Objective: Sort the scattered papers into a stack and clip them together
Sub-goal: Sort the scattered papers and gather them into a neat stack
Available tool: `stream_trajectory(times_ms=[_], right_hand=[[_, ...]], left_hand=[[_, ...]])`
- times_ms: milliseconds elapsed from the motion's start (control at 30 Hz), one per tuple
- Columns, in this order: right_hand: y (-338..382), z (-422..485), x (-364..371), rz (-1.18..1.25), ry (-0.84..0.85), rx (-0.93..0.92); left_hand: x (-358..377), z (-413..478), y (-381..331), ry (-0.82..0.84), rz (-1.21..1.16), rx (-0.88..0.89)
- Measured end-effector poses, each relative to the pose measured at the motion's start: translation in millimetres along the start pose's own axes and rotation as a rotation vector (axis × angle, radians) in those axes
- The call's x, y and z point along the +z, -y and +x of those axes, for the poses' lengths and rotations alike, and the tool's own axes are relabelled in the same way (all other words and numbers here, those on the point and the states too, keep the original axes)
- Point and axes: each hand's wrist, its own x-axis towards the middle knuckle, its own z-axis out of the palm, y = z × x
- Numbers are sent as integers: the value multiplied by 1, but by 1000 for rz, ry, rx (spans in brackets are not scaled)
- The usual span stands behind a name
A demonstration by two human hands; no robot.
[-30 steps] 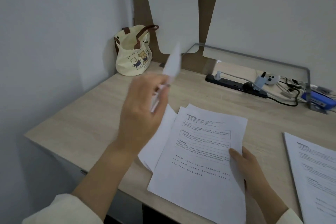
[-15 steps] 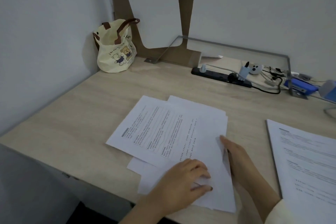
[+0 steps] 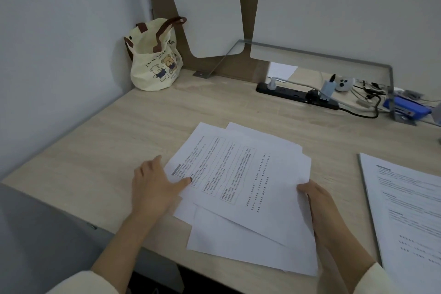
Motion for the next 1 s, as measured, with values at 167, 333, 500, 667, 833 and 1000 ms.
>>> stream_trajectory(times_ms=[167,333,500,667,833,1000], right_hand=[[1,-2,2,-52,-21,-35],[0,-1,2,-78,-30,-48],[-3,0,4,-65,-69,-22],[-1,-2,6,-42,-77,-38],[-1,-3,2,67,30,-36],[-1,0,-3,270,79,67]], left_hand=[[-4,5,-3,76,-90,-6],[-2,3,-9,143,-545,-20],[-1,-18,-19,121,-1194,-99],[12,-34,-31,215,-1347,-34],[25,-36,-38,287,-1086,-59],[-6,-15,-33,349,-1111,-51]])
